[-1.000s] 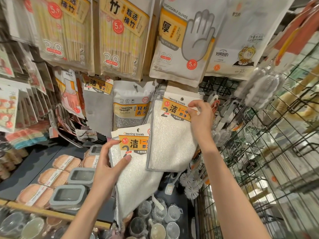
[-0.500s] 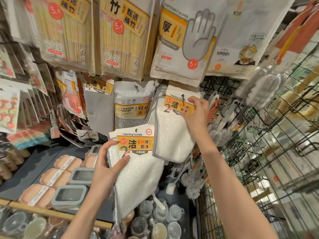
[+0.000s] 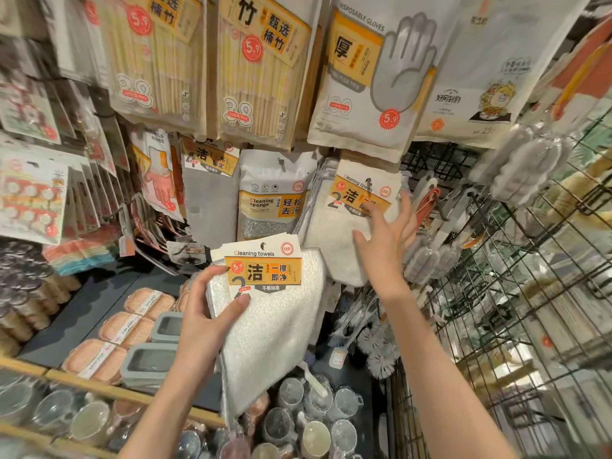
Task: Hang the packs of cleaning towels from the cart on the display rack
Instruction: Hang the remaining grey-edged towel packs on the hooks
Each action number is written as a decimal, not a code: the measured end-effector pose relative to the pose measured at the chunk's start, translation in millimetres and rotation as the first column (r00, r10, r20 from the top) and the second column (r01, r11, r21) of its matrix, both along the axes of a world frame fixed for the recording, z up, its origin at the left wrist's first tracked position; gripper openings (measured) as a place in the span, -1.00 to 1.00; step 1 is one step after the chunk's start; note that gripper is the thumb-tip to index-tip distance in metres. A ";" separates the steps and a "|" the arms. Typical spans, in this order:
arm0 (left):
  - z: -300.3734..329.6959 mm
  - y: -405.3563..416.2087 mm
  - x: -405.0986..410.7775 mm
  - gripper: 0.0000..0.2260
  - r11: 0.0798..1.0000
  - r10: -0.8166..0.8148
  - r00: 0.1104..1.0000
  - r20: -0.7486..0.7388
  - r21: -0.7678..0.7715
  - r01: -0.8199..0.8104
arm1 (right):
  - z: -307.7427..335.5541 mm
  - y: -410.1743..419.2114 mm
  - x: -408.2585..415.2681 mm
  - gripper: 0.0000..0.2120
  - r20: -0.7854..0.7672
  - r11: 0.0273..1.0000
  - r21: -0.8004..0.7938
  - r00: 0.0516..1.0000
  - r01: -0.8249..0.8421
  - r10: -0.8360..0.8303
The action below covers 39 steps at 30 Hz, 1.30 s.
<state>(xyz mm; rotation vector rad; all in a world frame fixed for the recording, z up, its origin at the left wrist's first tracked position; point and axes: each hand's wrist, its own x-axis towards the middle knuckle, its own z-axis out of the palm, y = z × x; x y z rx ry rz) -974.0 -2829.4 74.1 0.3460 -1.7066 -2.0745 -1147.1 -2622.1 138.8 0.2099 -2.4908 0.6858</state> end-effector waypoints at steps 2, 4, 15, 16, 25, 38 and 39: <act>-0.8 -0.7 1.5 -0.50 1.000 -0.004 1.000 -0.002 0.011 0.004 | -3.4 -9.1 16.1 -0.66 0.008 0.993 -0.043 0.994 -0.110 0.110; -1.3 -0.7 2.6 -0.51 1.000 -0.012 1.000 -0.003 0.016 0.012 | -6.8 -21.3 32.3 -0.73 0.075 0.954 -0.170 0.962 -0.246 0.261; -7.9 4.0 6.3 -0.57 1.000 -0.030 0.999 -0.015 -0.008 0.030 | -23.3 -46.4 64.1 -0.56 0.288 0.869 -0.314 0.834 -0.382 0.470; -8.2 4.9 6.6 -0.56 1.000 -0.025 1.000 -0.014 -0.013 0.025 | -22.4 -45.8 65.3 -0.55 0.299 0.856 -0.344 0.820 -0.385 0.488; 1.3 10.2 7.9 -0.39 0.996 -0.066 0.998 -0.001 0.054 0.066 | -12.0 -37.0 71.3 -0.53 0.350 0.822 -0.461 0.783 -0.335 0.515; 13.4 11.9 4.6 -0.64 0.978 -0.170 0.985 0.033 -0.114 0.173 | 8.5 -19.4 57.5 -0.57 0.258 0.726 -0.594 0.773 -0.346 0.579; 12.8 12.2 3.8 -0.68 0.979 -0.177 0.984 0.027 -0.101 0.179 | 9.2 -17.9 56.4 -0.57 0.255 0.723 -0.596 0.771 -0.350 0.584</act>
